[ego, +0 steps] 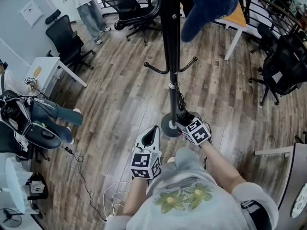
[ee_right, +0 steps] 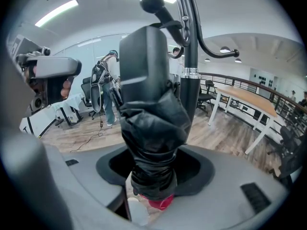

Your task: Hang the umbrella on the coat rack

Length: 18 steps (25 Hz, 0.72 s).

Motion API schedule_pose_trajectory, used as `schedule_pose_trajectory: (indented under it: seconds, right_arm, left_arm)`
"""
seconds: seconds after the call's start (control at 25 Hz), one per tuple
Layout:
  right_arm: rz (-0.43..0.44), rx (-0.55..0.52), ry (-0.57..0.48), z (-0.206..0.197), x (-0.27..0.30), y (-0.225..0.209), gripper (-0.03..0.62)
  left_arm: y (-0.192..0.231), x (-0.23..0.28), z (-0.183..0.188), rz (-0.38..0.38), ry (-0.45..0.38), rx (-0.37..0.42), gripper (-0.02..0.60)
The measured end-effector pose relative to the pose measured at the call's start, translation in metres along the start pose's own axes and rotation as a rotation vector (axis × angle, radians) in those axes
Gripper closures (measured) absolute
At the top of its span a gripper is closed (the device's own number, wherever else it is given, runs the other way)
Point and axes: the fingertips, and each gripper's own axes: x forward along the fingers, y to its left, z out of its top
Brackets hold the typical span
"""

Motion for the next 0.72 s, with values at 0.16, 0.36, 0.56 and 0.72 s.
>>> schedule_pose_trajectory:
  seconds: [0.16, 0.36, 0.56, 0.72]
  right_arm:
    - [-0.003, 0.001, 0.005, -0.002, 0.003, -0.002, 0.361]
    - [-0.013, -0.004, 0.01, -0.004, 0.006, -0.004, 0.361]
    - [-0.019, 0.004, 0.018, -0.004, 0.009, -0.009, 0.361]
    - [-0.026, 0.008, 0.019, -0.003, 0.012, -0.01, 0.361]
  left_arm:
    - [0.002, -0.001, -0.003, 0.001, 0.001, 0.001, 0.58]
    - [0.002, -0.002, -0.004, -0.002, 0.002, 0.002, 0.58]
    - [0.002, 0.0, -0.002, -0.005, 0.003, 0.001, 0.58]
    - [0.003, -0.002, 0.0, -0.005, 0.0, 0.003, 0.58]
